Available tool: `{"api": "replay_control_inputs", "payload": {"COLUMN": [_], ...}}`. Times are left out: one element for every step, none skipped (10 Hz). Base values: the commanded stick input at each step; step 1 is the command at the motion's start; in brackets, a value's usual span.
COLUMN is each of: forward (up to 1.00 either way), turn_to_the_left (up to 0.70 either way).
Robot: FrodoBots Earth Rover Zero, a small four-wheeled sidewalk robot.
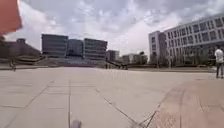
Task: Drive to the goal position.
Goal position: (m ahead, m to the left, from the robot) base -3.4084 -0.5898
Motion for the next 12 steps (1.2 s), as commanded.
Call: {"api": "replay_control_inputs", "payload": {"forward": [0.69,0.69,0.69,0.69,0.69,0.70,0.70,0.70,0.70,0.70,0.70,0.70], "turn_to_the_left": [-0.09,-0.09,-0.09,-0.09,-0.09,-0.09,-0.09,-0.09,-0.09,-0.09,-0.09,-0.09]}}
